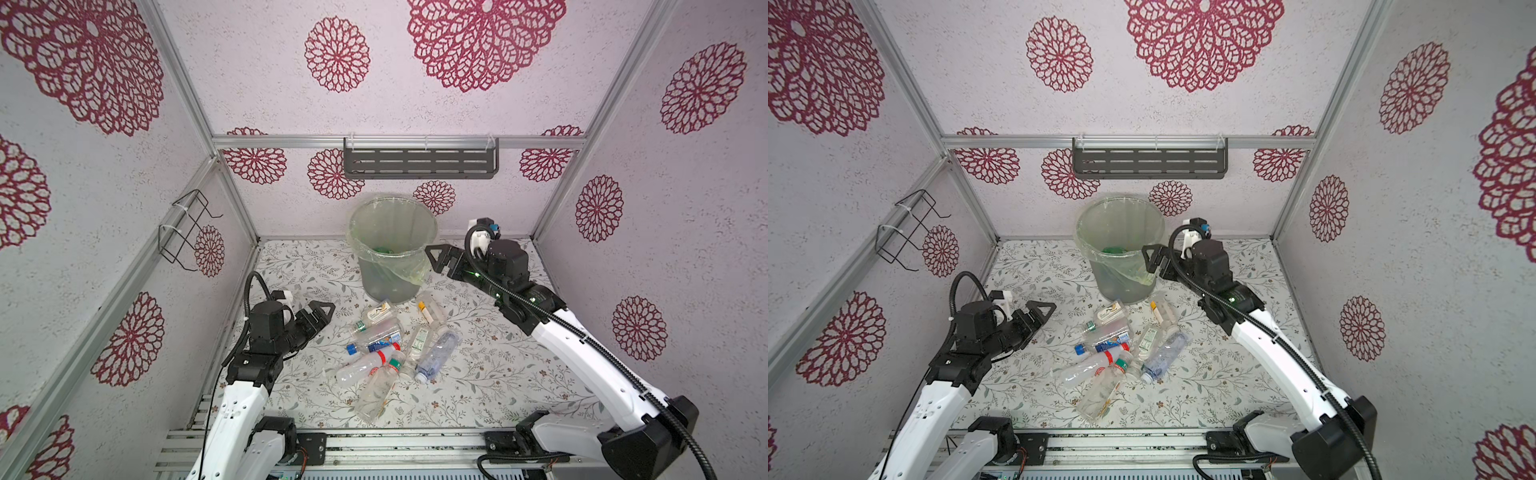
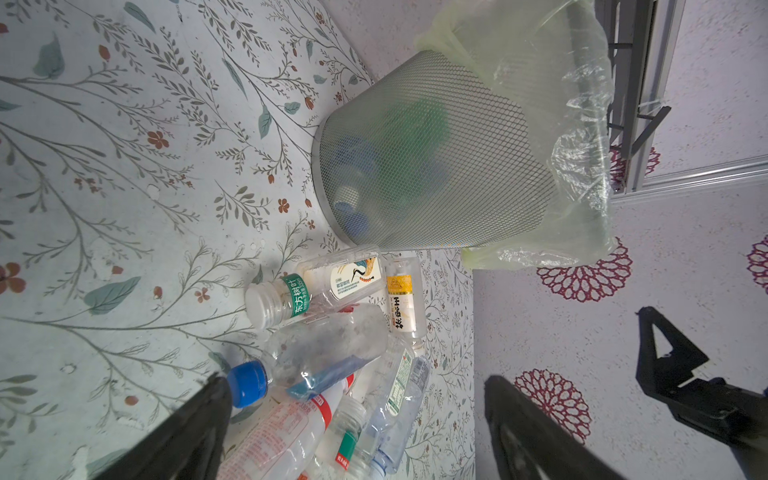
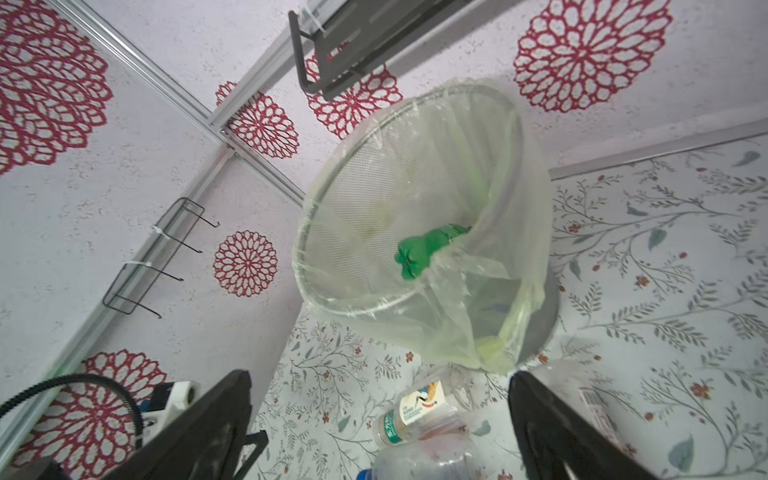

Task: Throw the plastic bottles in the bin
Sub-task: 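Withdraw the empty right gripper from the bin back toward the pile, then lower the left gripper onto the green-labelled clear water bottle and grasp it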

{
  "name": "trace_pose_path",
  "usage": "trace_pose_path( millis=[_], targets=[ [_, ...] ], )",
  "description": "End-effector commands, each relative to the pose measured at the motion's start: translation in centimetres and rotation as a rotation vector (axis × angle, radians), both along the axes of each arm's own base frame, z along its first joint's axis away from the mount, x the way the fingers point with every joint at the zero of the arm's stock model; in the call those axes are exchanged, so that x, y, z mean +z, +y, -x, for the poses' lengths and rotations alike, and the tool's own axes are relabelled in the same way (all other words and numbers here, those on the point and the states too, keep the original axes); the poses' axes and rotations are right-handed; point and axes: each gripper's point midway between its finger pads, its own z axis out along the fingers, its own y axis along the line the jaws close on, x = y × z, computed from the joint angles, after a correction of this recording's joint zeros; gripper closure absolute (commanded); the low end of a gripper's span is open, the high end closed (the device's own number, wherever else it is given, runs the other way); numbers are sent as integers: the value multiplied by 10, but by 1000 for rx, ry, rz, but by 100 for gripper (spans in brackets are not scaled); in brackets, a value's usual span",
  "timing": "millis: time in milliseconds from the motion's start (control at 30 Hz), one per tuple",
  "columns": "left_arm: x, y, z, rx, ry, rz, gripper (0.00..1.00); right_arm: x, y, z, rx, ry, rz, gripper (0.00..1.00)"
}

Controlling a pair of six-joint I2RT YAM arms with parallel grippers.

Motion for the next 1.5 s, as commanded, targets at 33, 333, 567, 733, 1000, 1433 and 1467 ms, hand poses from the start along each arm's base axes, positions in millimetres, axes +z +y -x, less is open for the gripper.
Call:
trace_pose_path(
  millis=[33, 333, 567, 733, 1000, 1433, 1467],
  targets=[
    [12, -3, 0, -31, -42, -10, 3, 7, -24, 12, -71, -69, 7, 1],
    [3, -11, 8, -55, -5, -8, 3, -49, -48, 33, -140, 45, 46, 1],
    [-7, -20, 20, -80, 16, -28, 3, -78, -62, 45, -188, 112, 34, 1],
    [-15, -25, 30, -96, 32, -41, 3, -96, -68, 52, -211, 158, 25, 1],
    [-20, -31, 44, -124, 35, -53, 3, -122, -75, 63, -240, 231, 6, 1],
    [-26, -51, 65, -220, 65, -125, 3, -153, -84, 80, -269, 299, -32, 1],
    [-26, -52, 66, -227, 68, -131, 3, -154, -85, 80, -270, 300, -34, 1]
  ],
)
